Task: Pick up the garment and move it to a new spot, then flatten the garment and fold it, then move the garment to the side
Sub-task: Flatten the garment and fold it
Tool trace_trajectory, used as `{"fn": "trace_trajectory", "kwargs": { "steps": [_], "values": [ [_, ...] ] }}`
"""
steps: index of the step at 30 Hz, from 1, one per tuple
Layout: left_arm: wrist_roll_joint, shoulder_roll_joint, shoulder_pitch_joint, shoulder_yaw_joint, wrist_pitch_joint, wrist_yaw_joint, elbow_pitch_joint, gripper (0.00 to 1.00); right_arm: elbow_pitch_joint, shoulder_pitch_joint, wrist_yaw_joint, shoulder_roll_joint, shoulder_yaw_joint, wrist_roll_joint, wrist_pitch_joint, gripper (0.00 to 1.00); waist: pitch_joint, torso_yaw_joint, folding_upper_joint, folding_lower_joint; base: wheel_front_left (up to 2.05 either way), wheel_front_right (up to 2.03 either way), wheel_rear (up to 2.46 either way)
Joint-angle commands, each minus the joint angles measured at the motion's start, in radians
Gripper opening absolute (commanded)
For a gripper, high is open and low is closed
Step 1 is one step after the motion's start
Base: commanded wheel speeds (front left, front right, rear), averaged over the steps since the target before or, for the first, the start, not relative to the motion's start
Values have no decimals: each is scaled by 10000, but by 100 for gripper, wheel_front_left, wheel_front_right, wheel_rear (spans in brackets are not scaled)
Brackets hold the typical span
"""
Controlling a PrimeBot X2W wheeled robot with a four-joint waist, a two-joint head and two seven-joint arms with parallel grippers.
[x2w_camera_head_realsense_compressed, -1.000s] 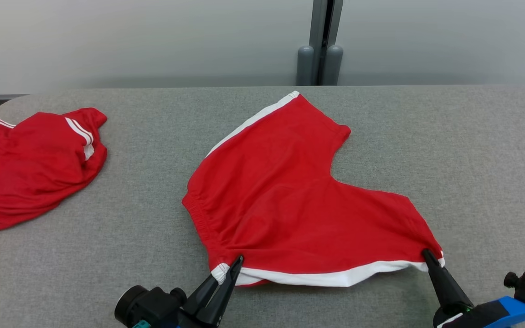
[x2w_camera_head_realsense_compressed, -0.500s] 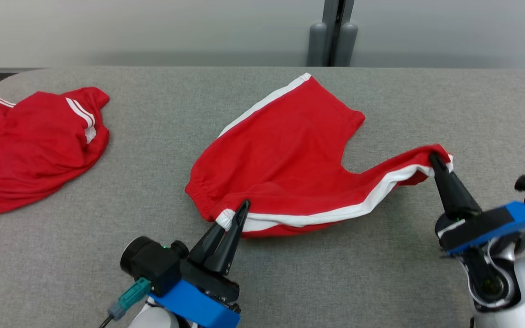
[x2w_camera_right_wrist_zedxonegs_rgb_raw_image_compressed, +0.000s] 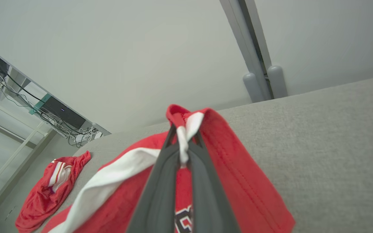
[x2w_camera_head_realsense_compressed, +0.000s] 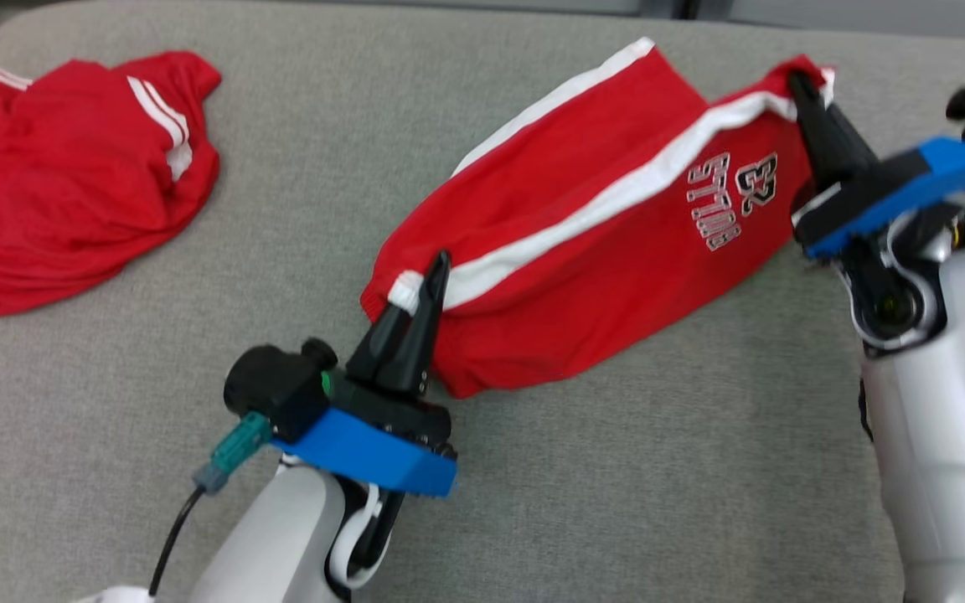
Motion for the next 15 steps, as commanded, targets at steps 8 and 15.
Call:
{"fn": "trace_trajectory", "kwargs": {
  "steps": [8,15],
  "values": [
    [9,-418,-1122,588,-45,-73,477,0,2473,-2610,3,62,482,-873,-385,0,1158,632,0,-2,0,0,0],
    [77,-574,-1514,726,-40,-75,776,0,4293,-3999,3,163,755,-1370,-903,0,1606,785,0,-2,0,0,0]
  ]
}}
